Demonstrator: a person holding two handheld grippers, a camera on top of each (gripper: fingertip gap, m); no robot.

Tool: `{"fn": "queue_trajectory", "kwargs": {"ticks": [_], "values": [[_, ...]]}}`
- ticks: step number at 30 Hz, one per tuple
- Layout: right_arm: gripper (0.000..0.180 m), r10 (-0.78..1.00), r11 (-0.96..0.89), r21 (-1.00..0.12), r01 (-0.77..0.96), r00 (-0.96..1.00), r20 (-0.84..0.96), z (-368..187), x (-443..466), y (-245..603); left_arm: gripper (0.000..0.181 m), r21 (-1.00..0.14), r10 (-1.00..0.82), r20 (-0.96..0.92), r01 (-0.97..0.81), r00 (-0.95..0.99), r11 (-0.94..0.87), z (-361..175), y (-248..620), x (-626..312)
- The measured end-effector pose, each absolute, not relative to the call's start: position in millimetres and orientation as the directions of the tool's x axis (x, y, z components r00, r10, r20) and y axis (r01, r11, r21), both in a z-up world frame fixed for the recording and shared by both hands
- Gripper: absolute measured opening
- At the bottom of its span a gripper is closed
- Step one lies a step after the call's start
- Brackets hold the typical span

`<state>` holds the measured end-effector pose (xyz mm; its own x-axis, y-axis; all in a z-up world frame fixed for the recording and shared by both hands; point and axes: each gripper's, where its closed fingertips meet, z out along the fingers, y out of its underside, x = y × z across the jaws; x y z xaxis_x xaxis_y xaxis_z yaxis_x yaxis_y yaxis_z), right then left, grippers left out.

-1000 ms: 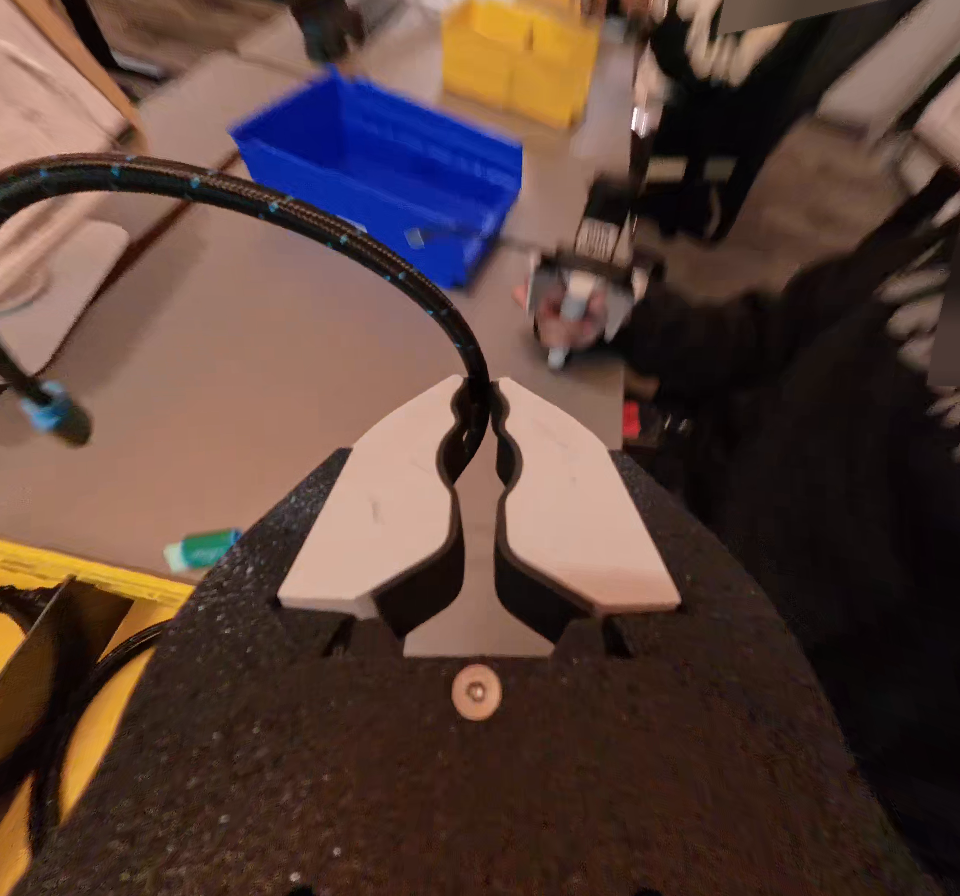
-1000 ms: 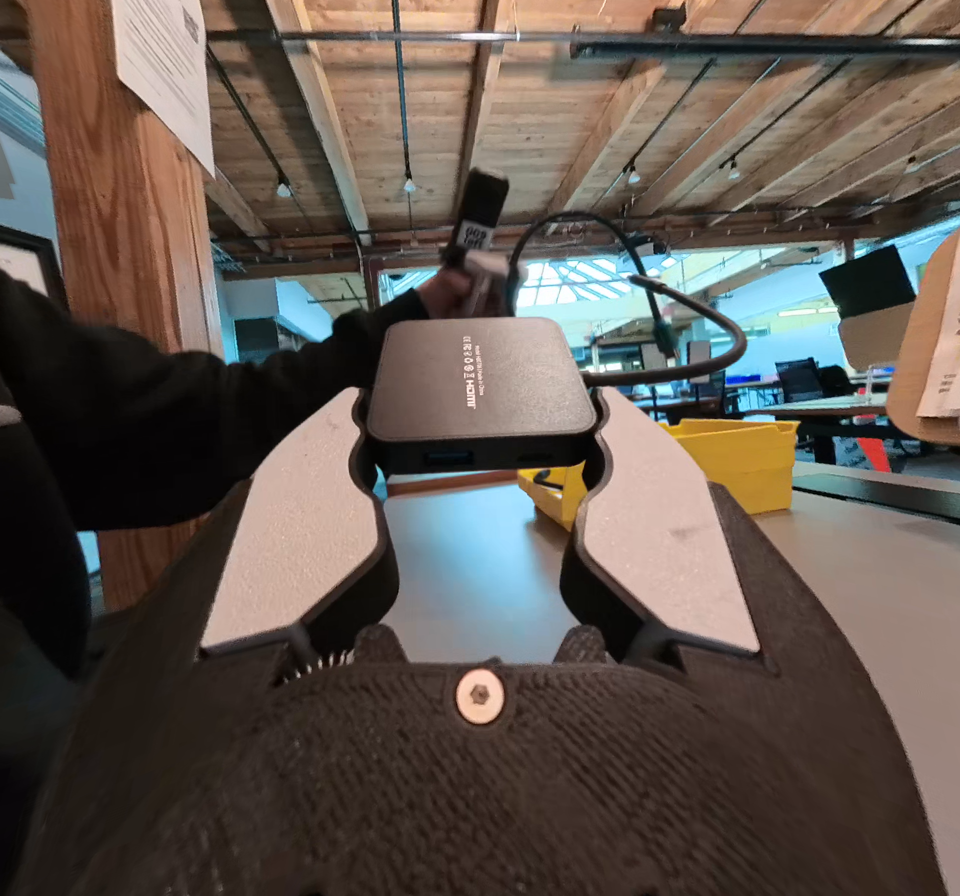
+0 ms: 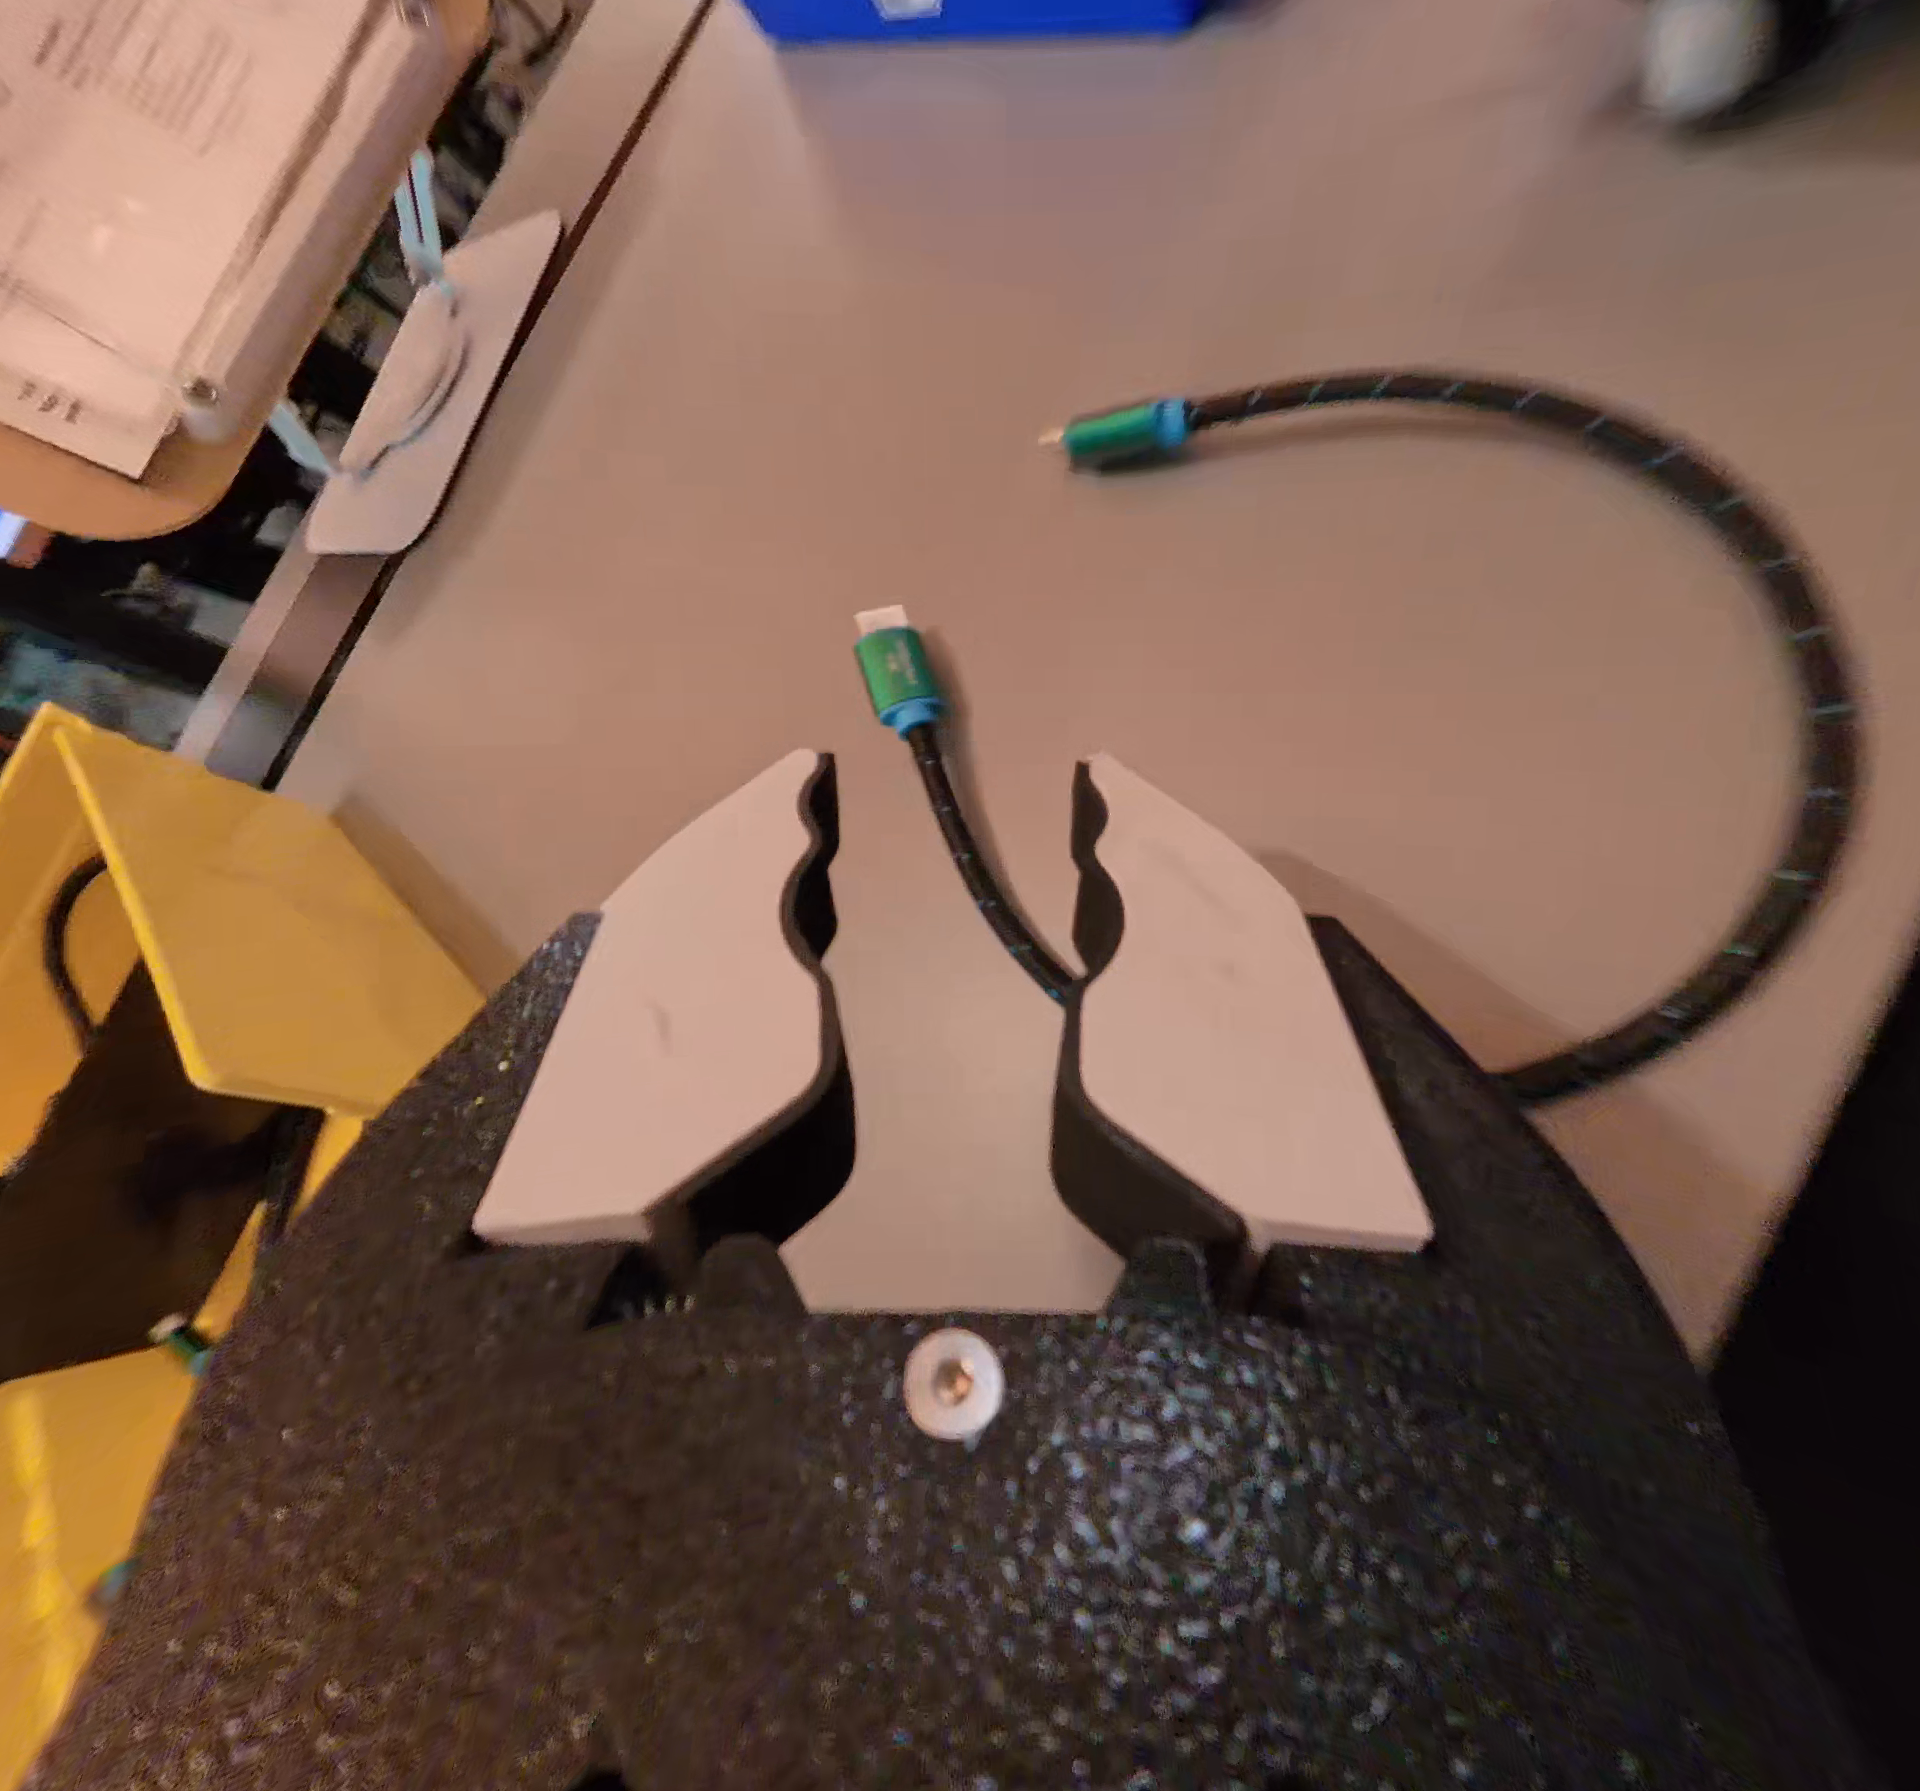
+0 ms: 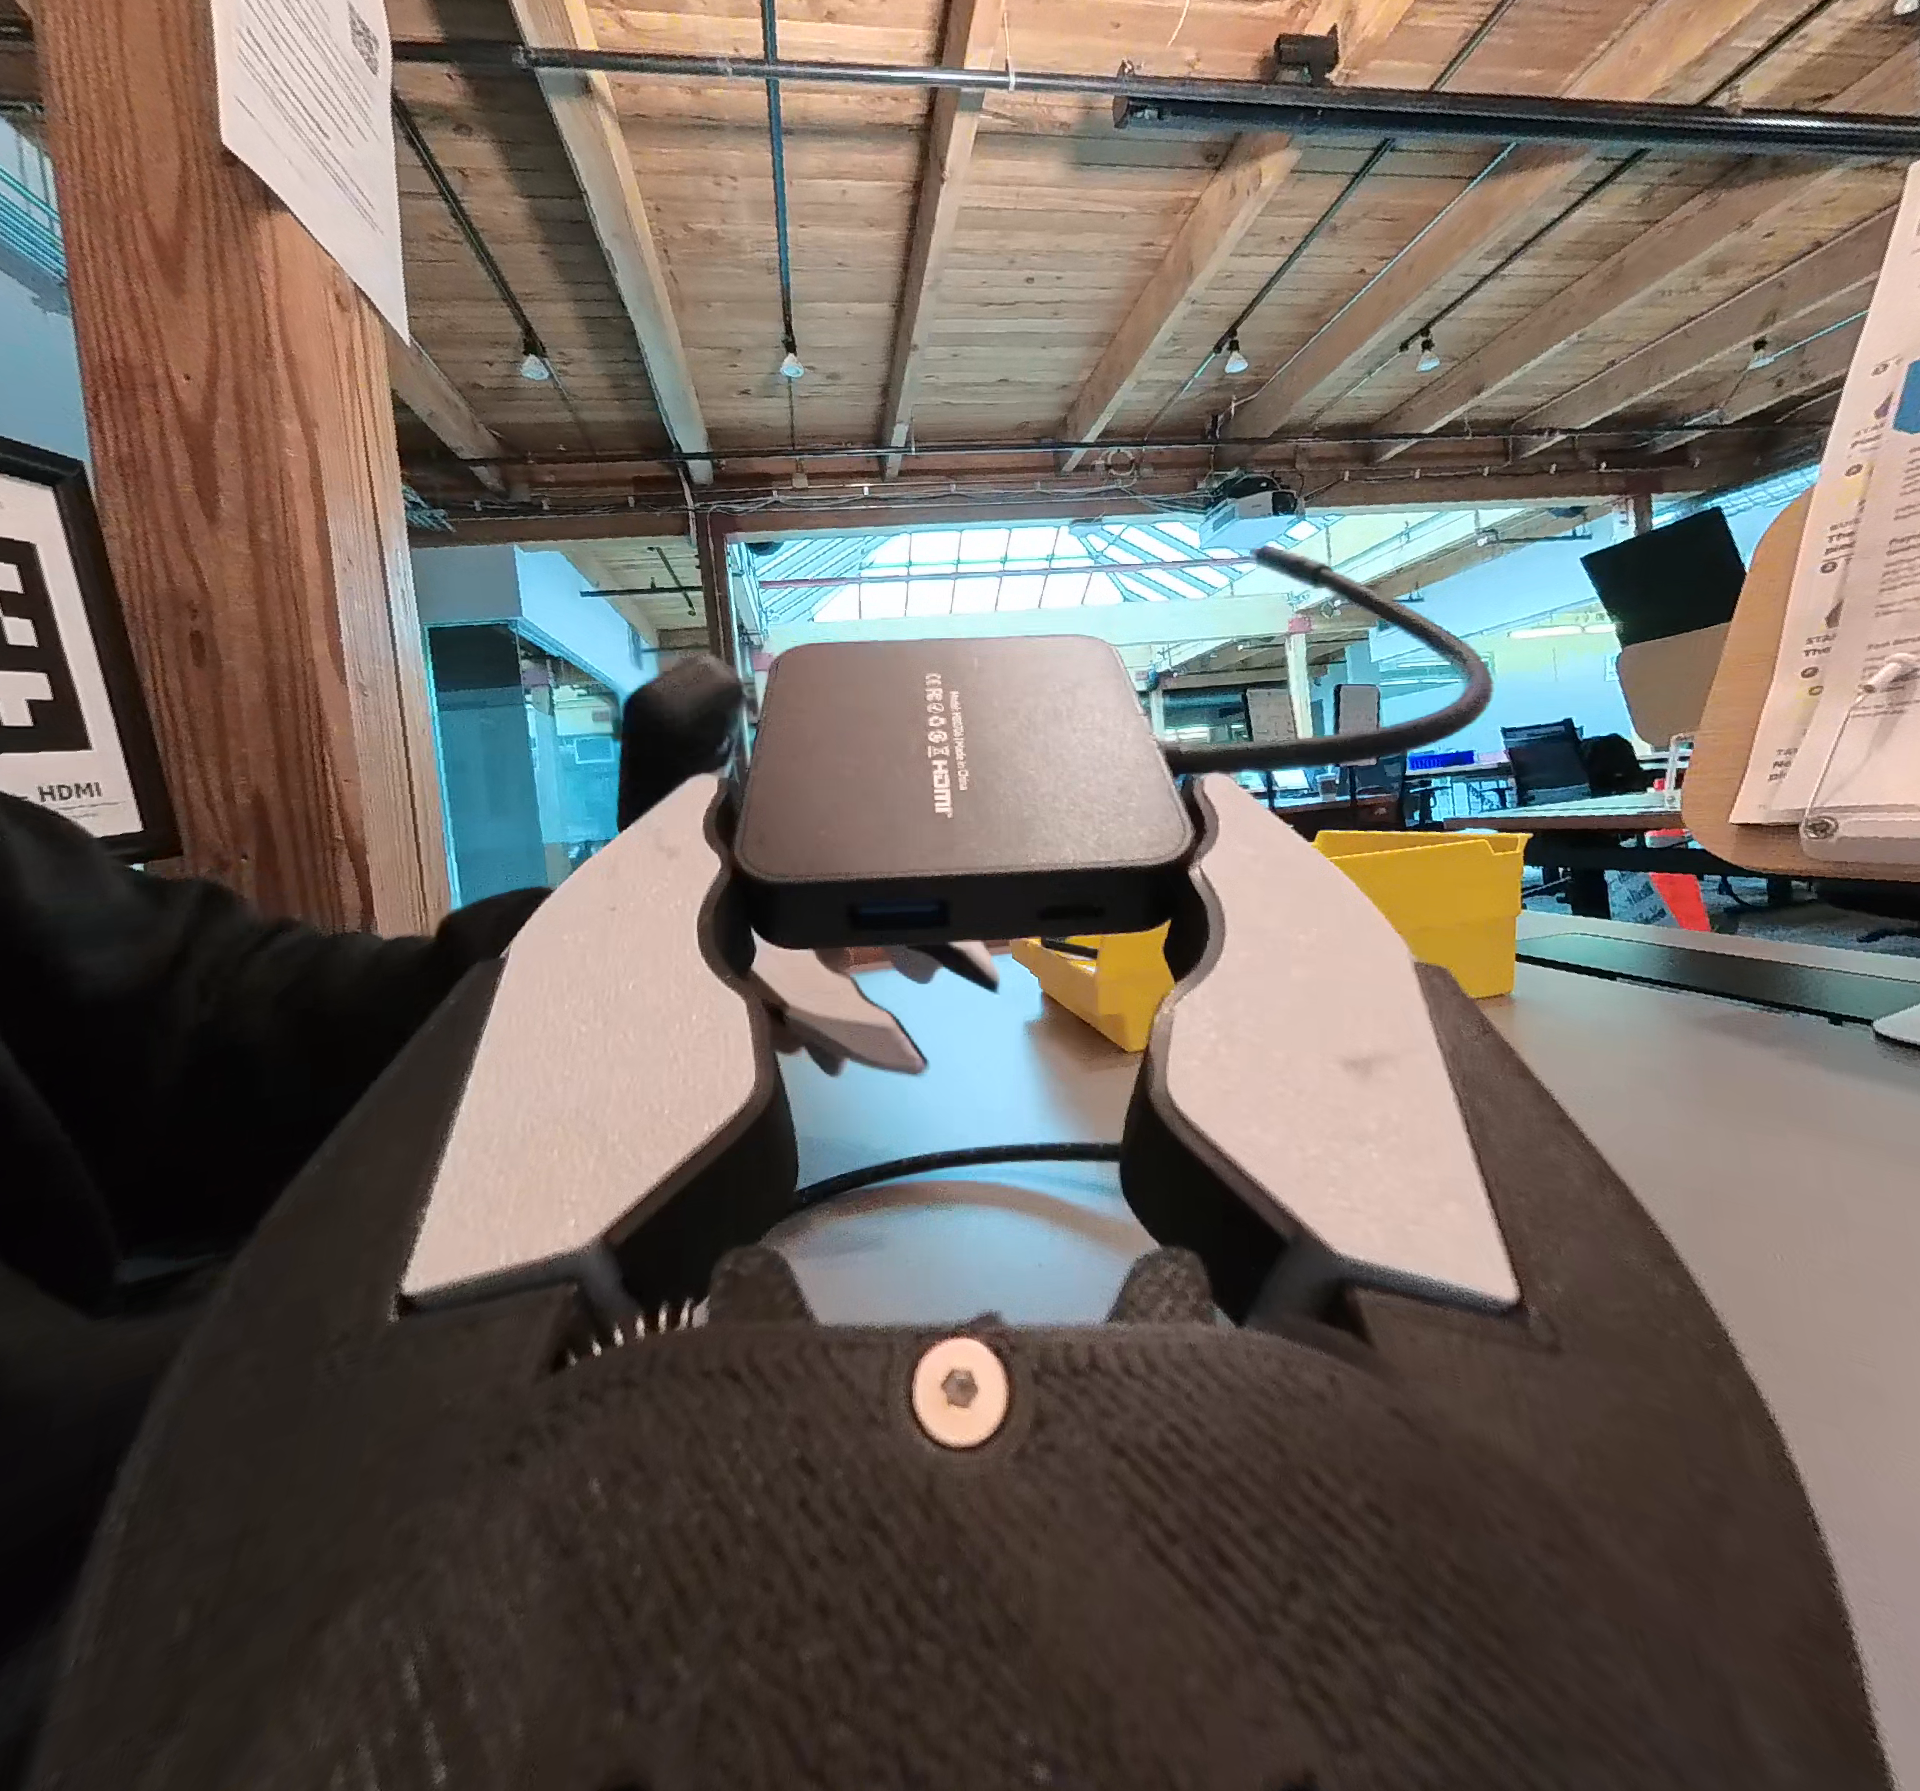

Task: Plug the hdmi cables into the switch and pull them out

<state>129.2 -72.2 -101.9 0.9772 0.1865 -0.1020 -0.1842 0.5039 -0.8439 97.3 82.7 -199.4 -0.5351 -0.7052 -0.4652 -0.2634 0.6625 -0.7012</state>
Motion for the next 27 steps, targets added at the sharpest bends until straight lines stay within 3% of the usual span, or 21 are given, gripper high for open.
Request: {"fn": "queue_trajectory", "kwargs": {"ticks": [3, 12, 16, 22, 27], "values": [[0.080, 0.182, 0.505, -0.842, -0.189, 0.977, -0.110, -102.2, 130.7, -73.2, 0.044, -0.601, -0.692, -0.508, -0.365, -0.512, 0.711, -225.8, 91.3, 118.2], [0.080, 0.190, 0.488, -0.851, -0.195, 0.975, -0.114, -104.1, 131.1, -70.2, 0.040, -0.586, -0.824, -0.339, -0.583, -0.454, 0.563, -257.6, 96.8, 150.1], [0.080, 0.195, 0.485, -0.852, -0.196, 0.974, -0.113, -104.3, 130.4, -69.6, 0.010, -0.594, -0.849, -0.286, -0.613, -0.443, 0.520, -263.2, 93.1, 153.1], [0.080, 0.203, 0.472, -0.859, -0.197, 0.973, -0.112, -105.8, 128.3, -67.6, 0.008, -0.603, -0.856, -0.322, -0.610, -0.403, 0.514, -263.3, 94.4, 163.7], [0.080, 0.205, 0.465, -0.865, -0.190, 0.973, -0.103, -106.7, 126.3, -66.6, 0.008, -0.645, -0.894, -0.197, -0.633, -0.403, 0.428, -264.3, 93.6, 169.9]]}}
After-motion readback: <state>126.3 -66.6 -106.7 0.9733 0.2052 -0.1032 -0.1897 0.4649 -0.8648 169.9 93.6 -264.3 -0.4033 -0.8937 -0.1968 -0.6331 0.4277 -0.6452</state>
